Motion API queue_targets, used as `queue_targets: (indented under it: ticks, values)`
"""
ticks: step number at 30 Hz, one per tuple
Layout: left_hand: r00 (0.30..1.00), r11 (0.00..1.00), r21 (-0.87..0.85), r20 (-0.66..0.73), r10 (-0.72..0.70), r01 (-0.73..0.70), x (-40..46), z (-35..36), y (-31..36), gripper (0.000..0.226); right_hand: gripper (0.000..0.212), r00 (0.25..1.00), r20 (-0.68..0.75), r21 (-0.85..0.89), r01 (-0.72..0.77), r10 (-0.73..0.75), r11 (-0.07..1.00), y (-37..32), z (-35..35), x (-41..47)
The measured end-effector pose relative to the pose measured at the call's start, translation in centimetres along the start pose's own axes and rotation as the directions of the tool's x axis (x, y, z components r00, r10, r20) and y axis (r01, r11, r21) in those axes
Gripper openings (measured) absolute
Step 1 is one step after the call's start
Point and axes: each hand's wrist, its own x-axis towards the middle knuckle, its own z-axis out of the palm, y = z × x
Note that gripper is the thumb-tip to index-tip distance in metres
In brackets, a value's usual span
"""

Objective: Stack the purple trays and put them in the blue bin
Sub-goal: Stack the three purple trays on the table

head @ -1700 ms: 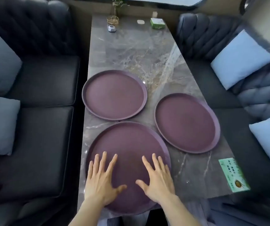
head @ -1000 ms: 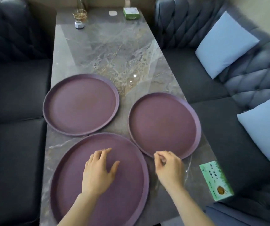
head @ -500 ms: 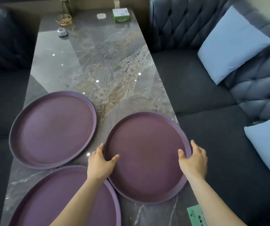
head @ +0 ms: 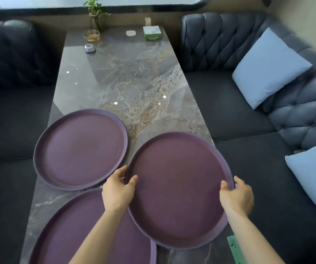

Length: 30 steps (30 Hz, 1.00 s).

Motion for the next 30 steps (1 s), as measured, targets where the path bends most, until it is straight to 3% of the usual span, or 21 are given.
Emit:
queue_targets:
  ticks: [6, 14, 22, 30]
  values:
    - [0.996, 1.0, 0.01, -0.093, 0.002, -0.001, -2.1, -8.9, -6.6, 0.045, 0.042, 0.995, 0.028, 0.045, 0.094, -0.096, 0.995, -0.3, 1.6, -10.0]
    - [0.99, 0.986, 0.148, -0.133, -0.051, 0.071, -5.2, -18.4, -18.0, 0.049, 0.041, 0.983, 0.12, -0.003, 0.141, -0.14, 0.99, 0.6, 6.4, -23.0]
    - [0.995, 0.98, 0.19, -0.094, -0.034, 0.052, -6.7, -20.0, -23.0, 0.055, 0.058, 0.961, 0.219, -0.087, 0.194, -0.172, 0.977, 2.6, 8.8, -28.2]
    - [0.999, 0.984, 0.18, -0.053, 0.005, 0.005, -6.2, -19.7, -24.0, 0.058, 0.06, 0.958, 0.214, -0.085, 0.212, -0.19, 0.974, 2.6, 9.1, -28.6]
